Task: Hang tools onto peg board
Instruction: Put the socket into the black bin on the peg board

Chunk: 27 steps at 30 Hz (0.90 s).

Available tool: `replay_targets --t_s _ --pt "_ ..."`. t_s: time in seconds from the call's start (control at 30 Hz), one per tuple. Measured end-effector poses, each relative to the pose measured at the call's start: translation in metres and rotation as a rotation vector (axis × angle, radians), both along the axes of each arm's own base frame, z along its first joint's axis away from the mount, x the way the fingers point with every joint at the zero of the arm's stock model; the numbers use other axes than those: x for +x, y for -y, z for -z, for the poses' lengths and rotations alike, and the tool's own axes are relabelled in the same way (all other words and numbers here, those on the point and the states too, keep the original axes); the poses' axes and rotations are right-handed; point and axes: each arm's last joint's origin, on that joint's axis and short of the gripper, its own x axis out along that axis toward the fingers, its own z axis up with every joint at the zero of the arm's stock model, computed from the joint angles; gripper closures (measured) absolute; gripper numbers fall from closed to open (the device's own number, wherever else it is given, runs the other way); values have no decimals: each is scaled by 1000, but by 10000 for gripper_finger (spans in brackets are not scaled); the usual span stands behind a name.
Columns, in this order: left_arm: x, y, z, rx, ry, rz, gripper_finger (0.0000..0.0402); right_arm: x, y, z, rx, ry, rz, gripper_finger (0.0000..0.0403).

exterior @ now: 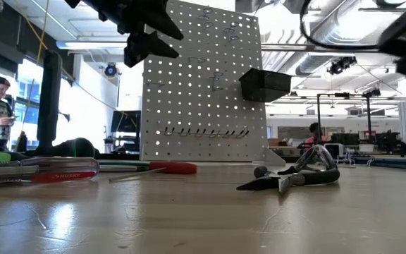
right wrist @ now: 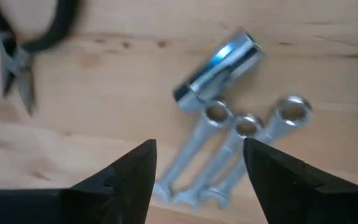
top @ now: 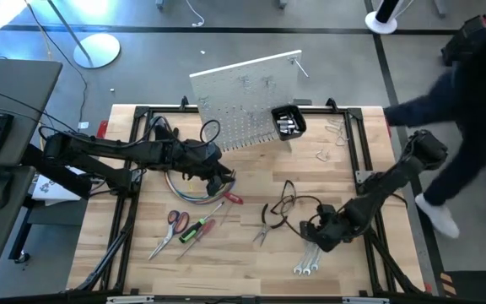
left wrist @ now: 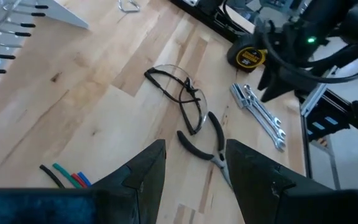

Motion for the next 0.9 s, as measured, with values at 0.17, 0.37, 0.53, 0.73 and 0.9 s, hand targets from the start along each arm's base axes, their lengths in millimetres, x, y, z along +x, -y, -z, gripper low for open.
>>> replay_targets --t_s 0.17,0.37,0.53,0.73,0.9 --pt "0 0 0 -40 -1 -24 238 6 11 2 -15 -34 47 166" --pt "0 0 0 -53 -1 -33 238 -3 14 5 15 -174 37 166" --pt "0 0 0 -52 -1 -33 238 2 21 5 -7 -164 81 167" --pt "0 0 0 -49 -1 -31 238 9 29 6 -8 -145 116 167" --pt "0 0 0 -37 -1 -25 238 16 21 17 52 -178 100 167"
